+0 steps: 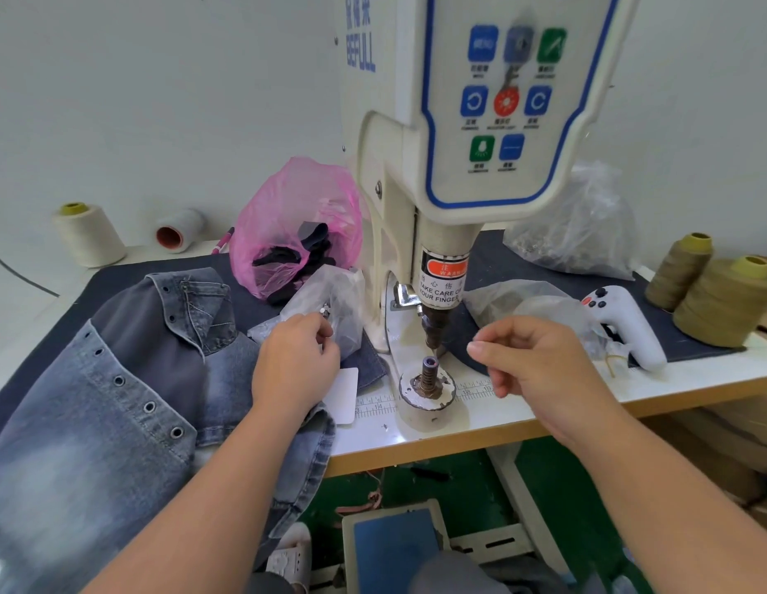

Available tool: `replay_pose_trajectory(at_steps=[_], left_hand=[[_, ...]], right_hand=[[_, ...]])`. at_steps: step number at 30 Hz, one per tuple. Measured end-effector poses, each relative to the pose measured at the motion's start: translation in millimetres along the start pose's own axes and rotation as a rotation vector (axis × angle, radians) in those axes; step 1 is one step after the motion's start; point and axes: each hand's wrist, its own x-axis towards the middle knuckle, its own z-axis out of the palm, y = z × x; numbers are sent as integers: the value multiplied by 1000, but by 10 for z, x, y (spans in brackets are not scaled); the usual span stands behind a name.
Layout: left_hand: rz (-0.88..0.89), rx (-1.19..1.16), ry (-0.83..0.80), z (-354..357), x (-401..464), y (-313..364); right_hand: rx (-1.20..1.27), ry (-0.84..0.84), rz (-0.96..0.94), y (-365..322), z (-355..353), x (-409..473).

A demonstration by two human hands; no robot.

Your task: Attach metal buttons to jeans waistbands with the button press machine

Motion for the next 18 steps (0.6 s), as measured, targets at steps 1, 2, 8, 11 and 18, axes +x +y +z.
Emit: replay_pose_trajectory(at_steps=[1, 2, 8, 11, 18], left_hand=[[-1, 2, -1, 1, 0, 0], [-2, 2, -1, 1, 0, 1], [-3, -5, 1, -5, -1, 3], [0, -7, 4, -4, -3, 7], [1, -8, -2, -4, 0, 2]], right_hand=[[81, -12, 28, 6, 43, -12], [146, -14, 51, 12, 82, -21], [307, -14, 142, 27, 188, -64], [336, -18, 180, 24, 206, -76], [307, -92, 210, -5, 253, -96]])
